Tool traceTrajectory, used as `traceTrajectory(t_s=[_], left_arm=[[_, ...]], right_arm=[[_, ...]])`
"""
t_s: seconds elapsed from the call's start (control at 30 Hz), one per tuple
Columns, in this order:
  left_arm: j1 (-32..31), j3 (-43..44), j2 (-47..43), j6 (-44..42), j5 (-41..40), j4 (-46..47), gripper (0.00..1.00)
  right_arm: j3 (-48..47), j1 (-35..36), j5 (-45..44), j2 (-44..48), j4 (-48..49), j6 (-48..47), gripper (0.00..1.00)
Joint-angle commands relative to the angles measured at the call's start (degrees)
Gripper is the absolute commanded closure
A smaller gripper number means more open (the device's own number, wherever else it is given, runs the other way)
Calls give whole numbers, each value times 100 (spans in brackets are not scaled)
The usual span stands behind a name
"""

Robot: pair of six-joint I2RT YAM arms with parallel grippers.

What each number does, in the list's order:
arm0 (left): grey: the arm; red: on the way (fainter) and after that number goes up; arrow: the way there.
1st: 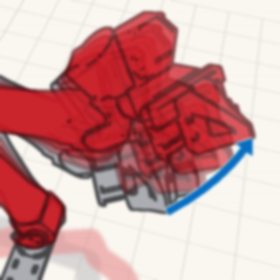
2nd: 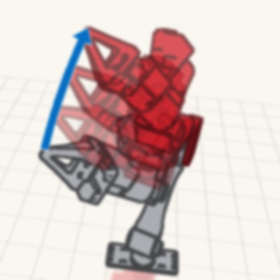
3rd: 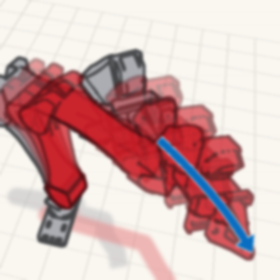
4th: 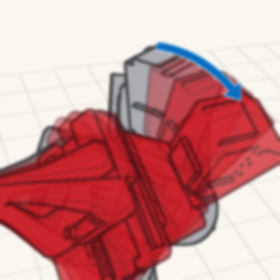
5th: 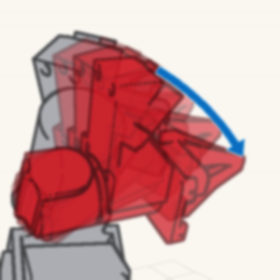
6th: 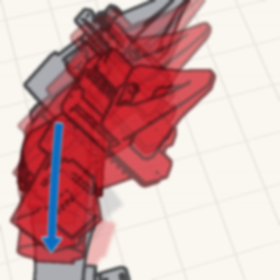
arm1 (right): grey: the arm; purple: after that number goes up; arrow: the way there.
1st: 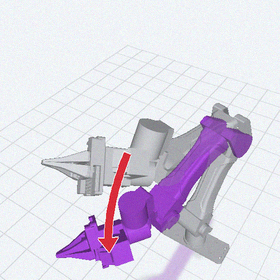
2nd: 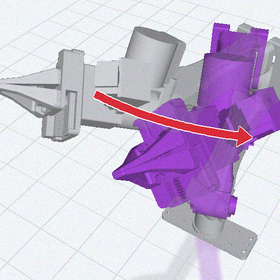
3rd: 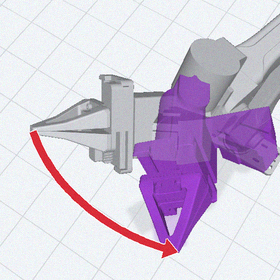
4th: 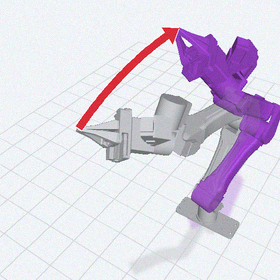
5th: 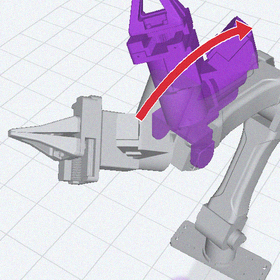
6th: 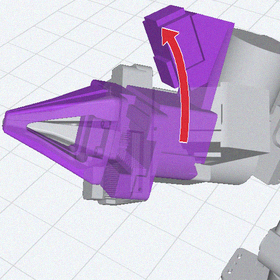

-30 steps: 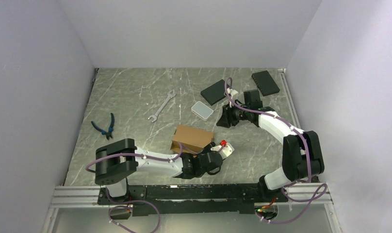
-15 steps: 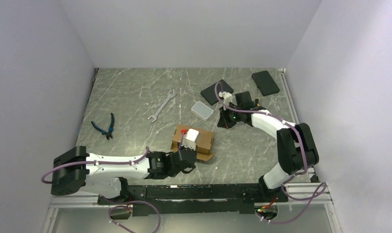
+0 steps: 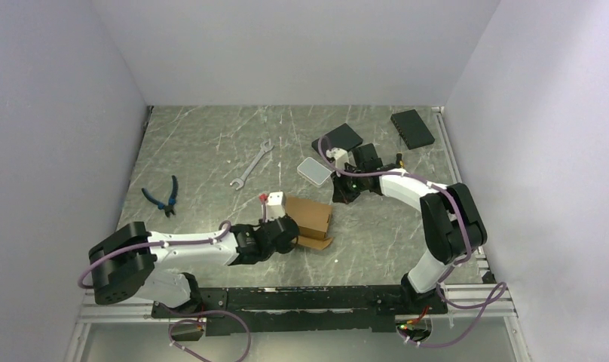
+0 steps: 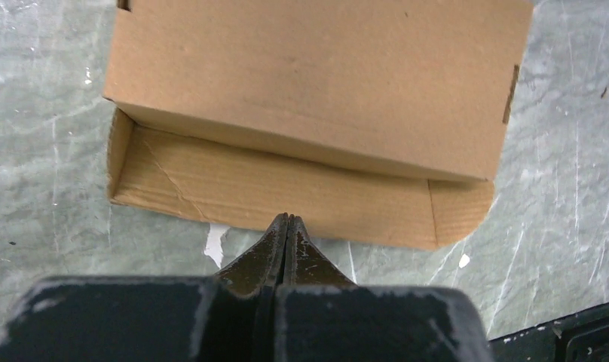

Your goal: Fold the paper box

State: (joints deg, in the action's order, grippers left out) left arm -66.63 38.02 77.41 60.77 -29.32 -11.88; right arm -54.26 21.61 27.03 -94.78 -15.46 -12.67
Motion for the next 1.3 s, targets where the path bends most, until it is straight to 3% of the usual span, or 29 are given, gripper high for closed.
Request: traceTrajectory(t_s=[0.0, 0.3, 0.73, 0.9, 1.0, 1.1, 1.2, 1.27], left_arm=[[341, 225, 21, 152, 286, 107, 100], [1009, 311, 179, -141, 730, 177, 100], [2215, 907, 428, -1455, 1497, 235, 100], [2262, 801, -200, -2324, 1928, 36, 100], [2260, 349, -999, -3059, 2972, 226, 74], [2260, -264, -1601, -3596, 4485, 965, 62], [2154, -797, -1844, -3782, 5136, 1743, 52], [1911, -1020, -1884, -3927, 5004, 2193, 37]], right_arm=[[-216, 112, -12, -6, -151, -243, 100], [-269, 439, -67, 115, -562, -682, 100], [-355, 757, 738, 257, -1490, -1257, 100], [-384, 532, 59, 580, -1404, -1225, 97], [-443, 190, 289, 1027, -1604, -1567, 95], [-367, 125, 896, 1541, -1771, -2144, 90], [-249, 125, 1776, 1982, -2045, -2944, 68], [-42, 125, 2276, 2251, -2054, -3411, 55]])
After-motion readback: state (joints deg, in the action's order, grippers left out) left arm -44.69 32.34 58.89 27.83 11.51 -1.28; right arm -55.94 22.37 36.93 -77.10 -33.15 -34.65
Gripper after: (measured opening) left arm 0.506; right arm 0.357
